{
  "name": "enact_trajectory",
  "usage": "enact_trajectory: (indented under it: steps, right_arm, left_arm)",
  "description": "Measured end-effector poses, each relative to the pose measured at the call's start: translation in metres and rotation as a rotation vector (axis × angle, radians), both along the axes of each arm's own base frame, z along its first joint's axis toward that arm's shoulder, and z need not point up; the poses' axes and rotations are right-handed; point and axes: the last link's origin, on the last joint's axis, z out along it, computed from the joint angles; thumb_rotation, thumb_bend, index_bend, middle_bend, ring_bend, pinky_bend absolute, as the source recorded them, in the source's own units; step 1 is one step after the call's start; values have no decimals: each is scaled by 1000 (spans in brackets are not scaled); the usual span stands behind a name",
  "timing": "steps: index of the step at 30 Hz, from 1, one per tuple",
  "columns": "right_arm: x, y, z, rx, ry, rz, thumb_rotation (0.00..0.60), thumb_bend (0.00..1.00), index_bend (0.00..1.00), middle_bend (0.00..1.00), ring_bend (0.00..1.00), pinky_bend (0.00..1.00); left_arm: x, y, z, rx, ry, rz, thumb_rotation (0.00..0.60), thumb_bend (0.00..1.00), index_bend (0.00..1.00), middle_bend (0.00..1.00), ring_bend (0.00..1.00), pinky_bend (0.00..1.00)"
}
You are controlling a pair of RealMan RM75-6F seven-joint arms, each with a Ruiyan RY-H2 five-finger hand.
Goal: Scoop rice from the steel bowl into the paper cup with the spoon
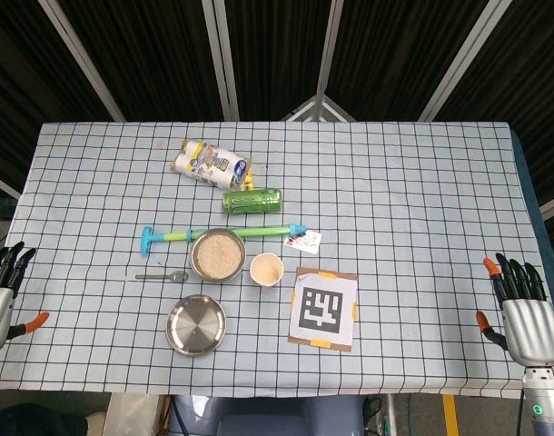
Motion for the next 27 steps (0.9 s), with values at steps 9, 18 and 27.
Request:
enact_trajectory:
  steps: [9,18,27]
  right_arm:
    - [0,-1,1,4,0,1,600,383,0,0,0,0]
    - [-1,0,0,2,-3,0,600,383,0,0,0,0]
    - [0,1,0,-6,-3,3,600,383,0,0,0,0]
  left_arm:
    - [-1,0,1,-6,-9,21,600,0,0,0,0,0]
    - [-2,1,-1,-16,-14,33,600,0,0,0,0,0]
    - [4,12,-3,-29,-2,33,600,45,93,291,446,524]
